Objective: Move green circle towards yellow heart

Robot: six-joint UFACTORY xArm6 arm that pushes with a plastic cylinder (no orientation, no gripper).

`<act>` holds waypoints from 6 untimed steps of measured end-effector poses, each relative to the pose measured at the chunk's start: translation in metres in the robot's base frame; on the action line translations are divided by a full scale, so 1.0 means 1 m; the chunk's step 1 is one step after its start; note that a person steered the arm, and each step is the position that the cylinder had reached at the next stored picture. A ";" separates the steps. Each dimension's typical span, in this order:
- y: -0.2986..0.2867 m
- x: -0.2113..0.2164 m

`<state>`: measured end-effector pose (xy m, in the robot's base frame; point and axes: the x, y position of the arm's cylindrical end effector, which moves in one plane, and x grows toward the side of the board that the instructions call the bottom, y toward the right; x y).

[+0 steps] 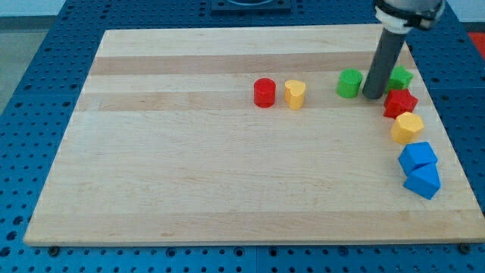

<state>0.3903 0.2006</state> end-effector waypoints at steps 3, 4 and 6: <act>-0.011 -0.036; -0.040 -0.036; -0.083 -0.037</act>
